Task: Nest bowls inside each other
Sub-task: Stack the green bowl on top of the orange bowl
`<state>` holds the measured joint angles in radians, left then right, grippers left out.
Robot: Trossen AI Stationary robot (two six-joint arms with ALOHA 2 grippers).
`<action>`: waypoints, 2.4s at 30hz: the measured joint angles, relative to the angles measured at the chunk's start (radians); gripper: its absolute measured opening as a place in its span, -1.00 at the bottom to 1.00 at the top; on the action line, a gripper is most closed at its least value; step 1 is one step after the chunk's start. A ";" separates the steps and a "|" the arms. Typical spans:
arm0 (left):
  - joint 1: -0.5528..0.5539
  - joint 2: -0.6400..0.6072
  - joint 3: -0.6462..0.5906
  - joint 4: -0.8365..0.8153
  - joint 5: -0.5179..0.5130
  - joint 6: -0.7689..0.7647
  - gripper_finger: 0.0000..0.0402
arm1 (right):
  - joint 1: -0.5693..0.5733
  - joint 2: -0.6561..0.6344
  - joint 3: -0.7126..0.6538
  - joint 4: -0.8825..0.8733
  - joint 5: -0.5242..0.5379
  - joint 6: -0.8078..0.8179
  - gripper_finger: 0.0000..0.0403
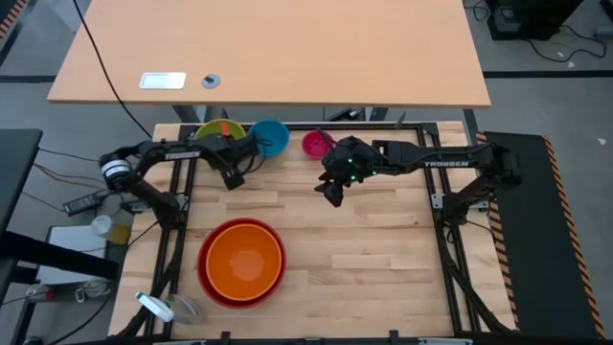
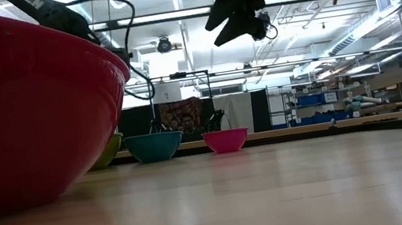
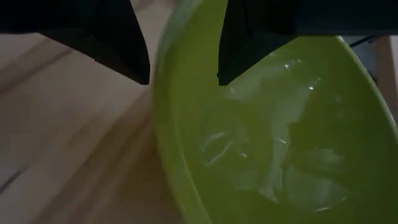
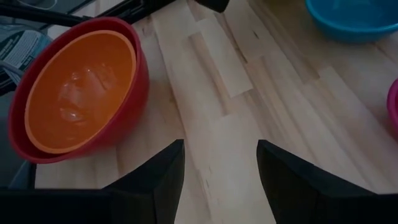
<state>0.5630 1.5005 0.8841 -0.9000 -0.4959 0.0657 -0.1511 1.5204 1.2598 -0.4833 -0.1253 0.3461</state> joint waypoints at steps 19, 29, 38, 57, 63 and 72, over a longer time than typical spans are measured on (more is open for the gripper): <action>-0.008 0.058 0.000 -0.052 0.045 0.056 -0.94 | -0.003 0.000 0.000 -0.012 -0.018 -0.026 0.02; -0.065 -0.106 0.030 -0.147 0.052 -0.111 -0.96 | -0.011 0.000 0.000 -0.012 0.035 0.017 0.02; -0.323 -0.470 0.052 -0.138 0.295 -0.234 -0.96 | 0.029 0.000 0.000 0.043 0.182 0.258 0.02; -1.189 -0.149 0.467 -0.362 0.207 -0.659 -0.95 | 0.200 -0.028 0.000 -0.034 0.214 0.281 -0.04; -1.336 -0.034 0.467 -0.240 0.289 -0.626 -0.94 | 0.238 -0.028 0.000 -0.064 0.214 0.286 -0.04; -1.369 0.113 0.468 -0.217 0.416 -0.545 -0.93 | 0.254 -0.028 0.000 -0.067 0.232 0.278 -0.04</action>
<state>-0.8058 1.6131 1.3518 -1.1170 -0.0795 -0.4797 0.1028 1.4921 1.2602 -0.5501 0.1062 0.6241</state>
